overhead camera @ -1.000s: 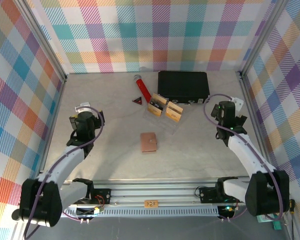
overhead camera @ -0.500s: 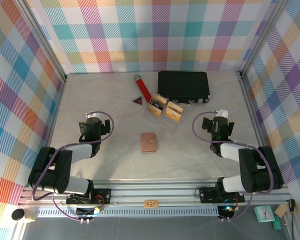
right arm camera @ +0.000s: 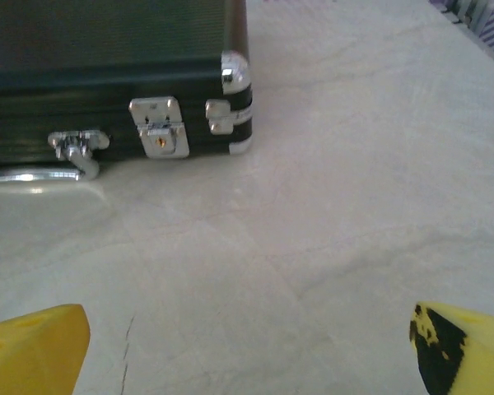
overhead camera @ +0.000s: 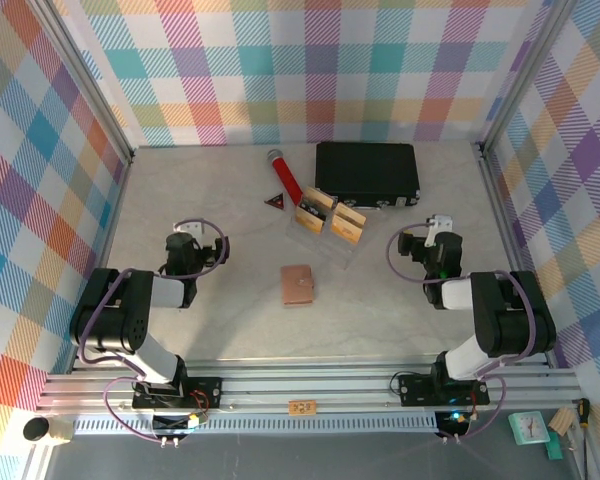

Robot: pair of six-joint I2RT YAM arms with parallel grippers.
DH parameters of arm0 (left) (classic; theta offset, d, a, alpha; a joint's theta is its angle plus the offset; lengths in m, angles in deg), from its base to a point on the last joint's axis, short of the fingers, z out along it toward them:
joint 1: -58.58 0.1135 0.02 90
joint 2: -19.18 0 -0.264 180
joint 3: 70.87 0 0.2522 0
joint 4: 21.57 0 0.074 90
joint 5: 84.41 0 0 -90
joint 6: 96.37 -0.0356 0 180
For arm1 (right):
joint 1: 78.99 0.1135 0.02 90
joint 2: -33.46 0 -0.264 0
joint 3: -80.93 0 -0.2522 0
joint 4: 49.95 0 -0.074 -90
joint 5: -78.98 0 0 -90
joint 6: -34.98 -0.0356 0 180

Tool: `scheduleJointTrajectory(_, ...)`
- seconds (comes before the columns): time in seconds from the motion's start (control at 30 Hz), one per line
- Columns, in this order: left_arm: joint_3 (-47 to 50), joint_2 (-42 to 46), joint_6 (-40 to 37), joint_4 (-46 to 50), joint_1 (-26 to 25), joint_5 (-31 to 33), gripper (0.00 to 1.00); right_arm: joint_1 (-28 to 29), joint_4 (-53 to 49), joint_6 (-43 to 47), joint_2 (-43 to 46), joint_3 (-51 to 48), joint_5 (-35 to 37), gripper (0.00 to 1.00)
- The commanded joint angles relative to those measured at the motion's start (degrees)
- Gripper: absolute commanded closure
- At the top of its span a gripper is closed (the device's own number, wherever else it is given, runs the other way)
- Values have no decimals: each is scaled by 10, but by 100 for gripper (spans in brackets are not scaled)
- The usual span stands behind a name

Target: Put the credit cards into the card holder

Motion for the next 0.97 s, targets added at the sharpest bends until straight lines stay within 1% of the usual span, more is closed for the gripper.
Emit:
scheduleJointTrajectory(0.0, -8, 1, 7, -26, 8, -16, 0, -7, -15, -6, 4, 22, -44, 1)
scheduleJointTrajectory(0.07, -6, 1, 8, -28, 6, -4, 0, -6, -14, -5, 5, 20, -42, 1)
scheduleJointTrajectory(0.13, -2, 3, 2, -34, -7, 23, 0, -6, -9, -4, 7, 17, -41, 1)
scheduleJointTrajectory(0.93, -3, 3, 4, -31, -7, 21, 0, -5, -8, -2, 5, 18, -46, 1)
